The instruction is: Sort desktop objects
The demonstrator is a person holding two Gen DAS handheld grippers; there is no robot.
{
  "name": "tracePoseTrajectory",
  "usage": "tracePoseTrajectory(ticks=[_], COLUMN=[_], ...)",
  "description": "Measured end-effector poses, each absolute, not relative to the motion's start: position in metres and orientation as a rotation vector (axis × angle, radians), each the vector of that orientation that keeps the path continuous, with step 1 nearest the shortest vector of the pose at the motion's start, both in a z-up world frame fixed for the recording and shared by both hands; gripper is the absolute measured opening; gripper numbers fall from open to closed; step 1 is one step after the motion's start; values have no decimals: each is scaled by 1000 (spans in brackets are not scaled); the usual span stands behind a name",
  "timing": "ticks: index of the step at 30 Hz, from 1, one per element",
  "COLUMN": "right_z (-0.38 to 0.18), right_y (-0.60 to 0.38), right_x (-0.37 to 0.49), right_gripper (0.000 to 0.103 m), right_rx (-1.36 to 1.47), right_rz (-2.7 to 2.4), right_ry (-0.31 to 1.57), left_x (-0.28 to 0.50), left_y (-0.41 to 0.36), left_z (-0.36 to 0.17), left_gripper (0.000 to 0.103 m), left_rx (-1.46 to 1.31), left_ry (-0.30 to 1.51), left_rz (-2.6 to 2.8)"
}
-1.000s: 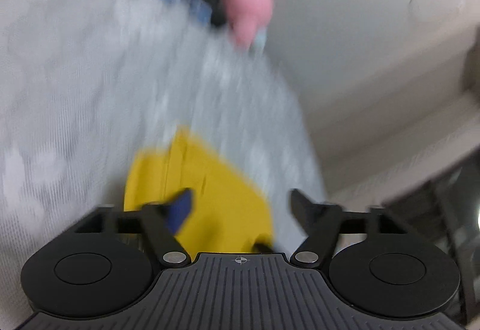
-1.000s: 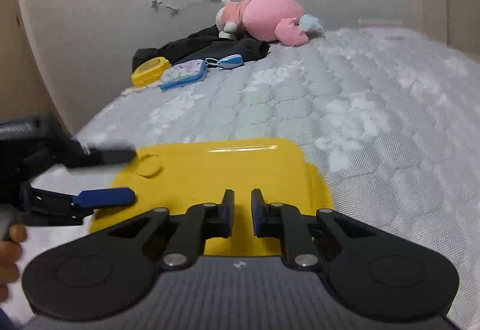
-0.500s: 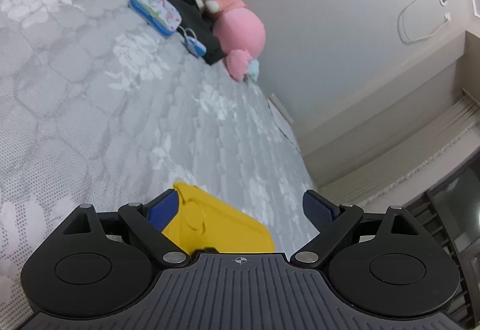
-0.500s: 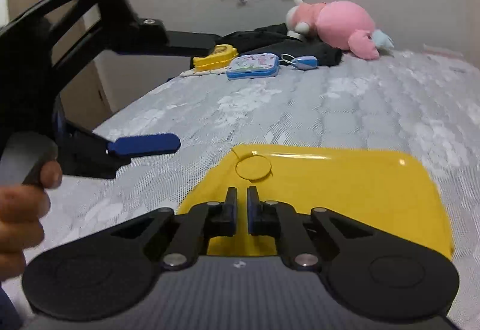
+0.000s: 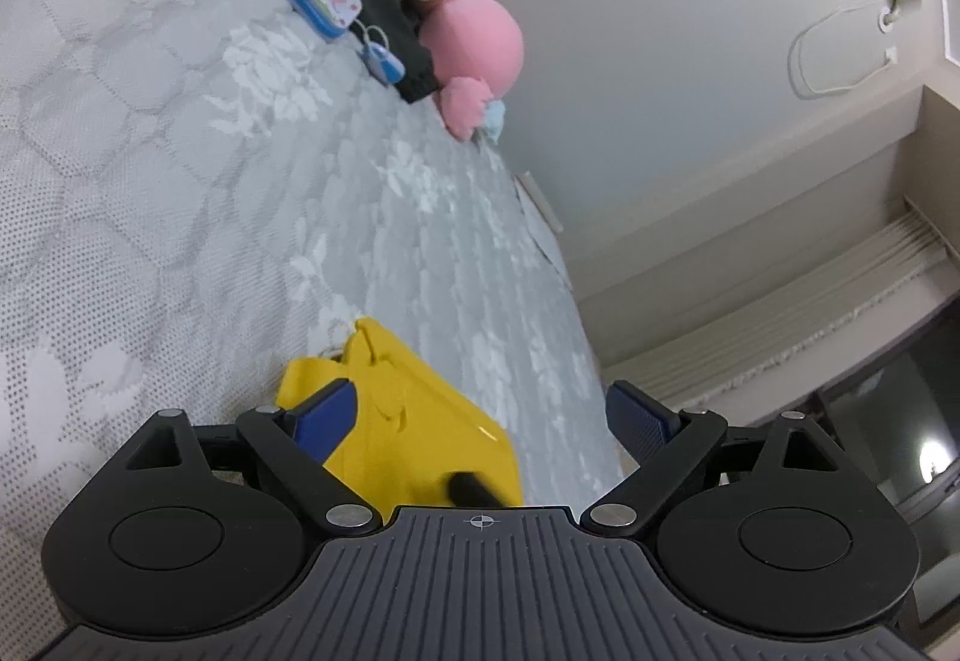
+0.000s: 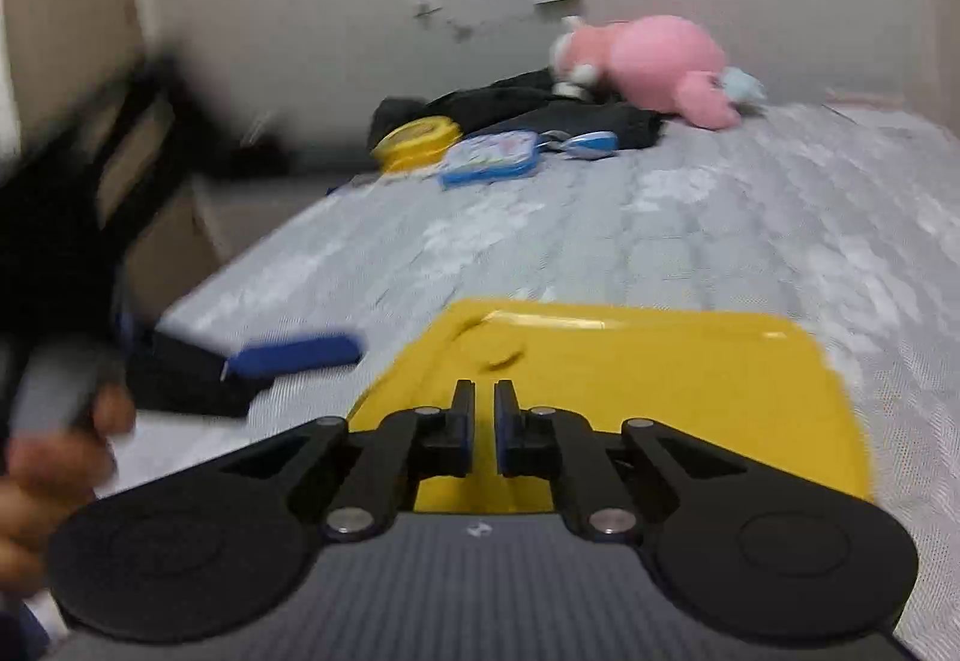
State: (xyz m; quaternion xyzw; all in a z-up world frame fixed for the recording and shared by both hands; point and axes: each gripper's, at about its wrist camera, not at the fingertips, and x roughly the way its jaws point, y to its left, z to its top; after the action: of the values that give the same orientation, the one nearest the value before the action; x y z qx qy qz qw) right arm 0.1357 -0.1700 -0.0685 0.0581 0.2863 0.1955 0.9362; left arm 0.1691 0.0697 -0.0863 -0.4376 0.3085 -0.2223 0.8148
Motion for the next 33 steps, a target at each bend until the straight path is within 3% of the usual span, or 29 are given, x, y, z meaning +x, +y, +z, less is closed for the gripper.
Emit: tracePoseTrajectory(ticks=[3,6,9,13,16,33], right_z=[-53,-49,-56,-70,-85,-84], right_y=[-202,-232,-248,-247,-245,-220], right_x=[134,135,137,143,148,134], right_gripper=[7,8,8,8,7,7], right_rx=[115,166,239,265,284,107], right_rz=[309,266,243,269,278,258], right_ry=[556,555,577,626,686,640], left_x=[163,151,150,153,150,143], left_y=[51,13,-12,-24,-28,-39], left_z=[-77,-64,-68,-76,-77,-78], left_gripper=[92,83,82,70,69,60], left_rx=[-858,-598,-443,-338,-300,-218], left_ry=[649,634,674,715,721,718], left_rz=[-480,-444,-436,-419,-416,-414])
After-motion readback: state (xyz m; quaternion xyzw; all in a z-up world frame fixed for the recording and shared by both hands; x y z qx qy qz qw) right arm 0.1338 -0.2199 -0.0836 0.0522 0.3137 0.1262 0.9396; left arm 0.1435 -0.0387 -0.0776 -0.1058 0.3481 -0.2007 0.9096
